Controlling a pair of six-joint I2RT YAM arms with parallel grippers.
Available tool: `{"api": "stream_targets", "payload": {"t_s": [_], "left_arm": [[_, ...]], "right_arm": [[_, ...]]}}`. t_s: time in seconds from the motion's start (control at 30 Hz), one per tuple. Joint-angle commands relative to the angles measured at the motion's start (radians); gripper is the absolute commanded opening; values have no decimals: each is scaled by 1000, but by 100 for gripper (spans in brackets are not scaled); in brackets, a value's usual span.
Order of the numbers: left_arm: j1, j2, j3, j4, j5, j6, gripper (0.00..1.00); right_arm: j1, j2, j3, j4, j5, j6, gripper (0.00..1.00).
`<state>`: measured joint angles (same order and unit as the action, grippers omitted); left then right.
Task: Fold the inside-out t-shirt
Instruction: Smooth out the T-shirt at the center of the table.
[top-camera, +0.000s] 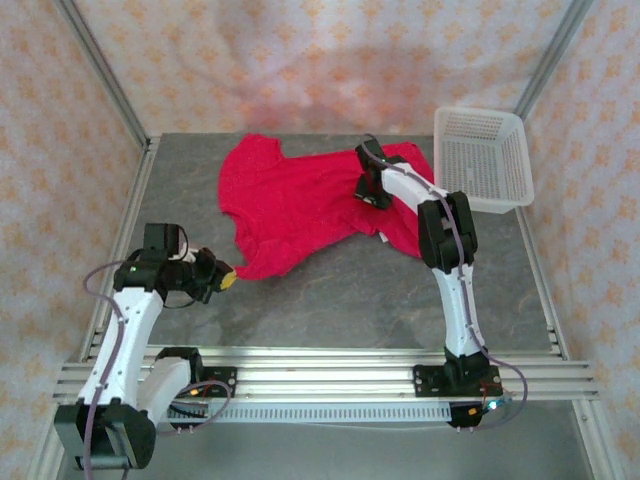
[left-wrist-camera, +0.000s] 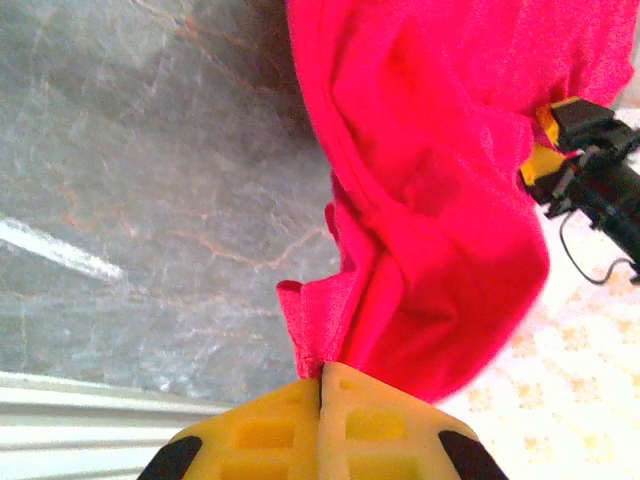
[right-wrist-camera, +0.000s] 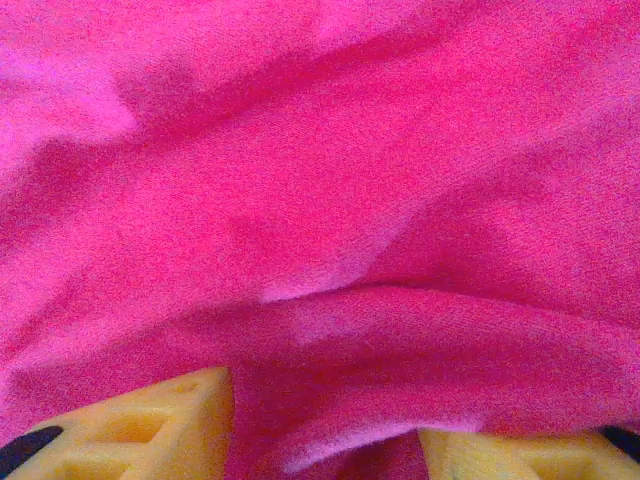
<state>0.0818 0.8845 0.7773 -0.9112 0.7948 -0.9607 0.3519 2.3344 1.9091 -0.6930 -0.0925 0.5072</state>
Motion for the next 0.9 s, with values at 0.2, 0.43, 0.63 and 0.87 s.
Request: {"api": "stream_targets", "payload": {"t_s": [0.2, 0.43, 0.63, 0.87], "left_arm": [[-103, -25, 109, 0, -176, 183, 47], [-103, 189, 150, 239, -366, 157, 46], [-104, 587, 299, 420, -387, 154, 34], [-152, 912, 560, 421, -412, 200, 28]], "right_arm": [[-7, 10, 31, -130, 5, -42, 56], [49, -151, -15, -157, -6, -104, 60], [148, -424, -353, -27, -86, -117, 55], [313, -621, -722, 230, -240, 12, 48]]}}
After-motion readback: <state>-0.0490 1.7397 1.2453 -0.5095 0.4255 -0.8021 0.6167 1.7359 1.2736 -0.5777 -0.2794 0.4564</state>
